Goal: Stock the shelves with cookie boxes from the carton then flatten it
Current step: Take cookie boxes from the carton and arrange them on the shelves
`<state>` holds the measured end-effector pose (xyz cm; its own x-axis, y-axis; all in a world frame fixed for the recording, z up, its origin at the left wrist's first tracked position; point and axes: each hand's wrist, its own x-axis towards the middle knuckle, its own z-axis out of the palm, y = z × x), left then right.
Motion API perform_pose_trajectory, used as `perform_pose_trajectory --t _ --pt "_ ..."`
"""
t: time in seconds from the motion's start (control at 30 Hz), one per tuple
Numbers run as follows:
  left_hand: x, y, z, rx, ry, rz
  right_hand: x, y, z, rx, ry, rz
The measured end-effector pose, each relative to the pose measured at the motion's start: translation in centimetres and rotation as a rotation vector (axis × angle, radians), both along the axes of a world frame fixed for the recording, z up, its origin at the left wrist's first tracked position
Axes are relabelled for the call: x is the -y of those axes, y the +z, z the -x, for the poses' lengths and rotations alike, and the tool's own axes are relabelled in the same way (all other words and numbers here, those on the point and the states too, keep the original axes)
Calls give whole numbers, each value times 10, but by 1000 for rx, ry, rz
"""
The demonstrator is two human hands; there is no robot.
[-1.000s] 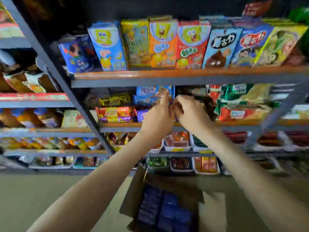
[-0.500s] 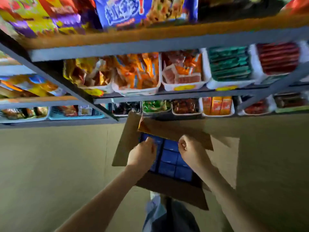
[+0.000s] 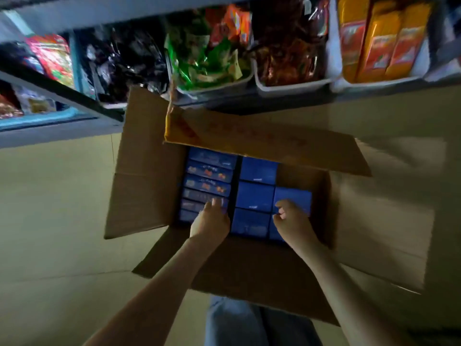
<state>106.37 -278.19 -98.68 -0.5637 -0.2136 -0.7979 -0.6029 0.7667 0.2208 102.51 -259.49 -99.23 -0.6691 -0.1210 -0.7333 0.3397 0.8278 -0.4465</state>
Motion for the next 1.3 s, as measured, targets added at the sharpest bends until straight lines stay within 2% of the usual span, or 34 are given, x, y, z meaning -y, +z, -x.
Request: perform_pose_trajectory --t 0.1,0.27,0.4,0.53,0.67,0.77,0.9,1.0,1.07,1.13,1.3 --pt "20 -36 -14 50 21 64 16 -33 -3 15 46 27" --pt "56 -66 -42 166 -59 188 55 -63 -15 19 192 62" --pt "72 -78 -64 263 -89 101 86 -75 -30 38 278 70" --pt "75 -88 -73 272 -83 63 108 -83 -40 64 327 64" --pt "67 -95 -77 336 -125 -43 118 -94 -45 -16 399 73" --pt "57 -91 -63 191 -90 -4 124 -96 -39 -74 389 106" --pt "50 -69 -35 -160 118 12 130 -90 -21 -225 316 147" --pt "47 -48 -23 -417 210 -6 132 -76 -10 -281 181 160" --pt "48 -37 -14 -501 199 -22 133 -62 -5 -328 75 196" --pt "52 -30 -4 -554 150 -20 134 -47 -1 -455 22 246" --pt "78 -18 26 -708 70 -12 136 -27 23 -700 56 241"
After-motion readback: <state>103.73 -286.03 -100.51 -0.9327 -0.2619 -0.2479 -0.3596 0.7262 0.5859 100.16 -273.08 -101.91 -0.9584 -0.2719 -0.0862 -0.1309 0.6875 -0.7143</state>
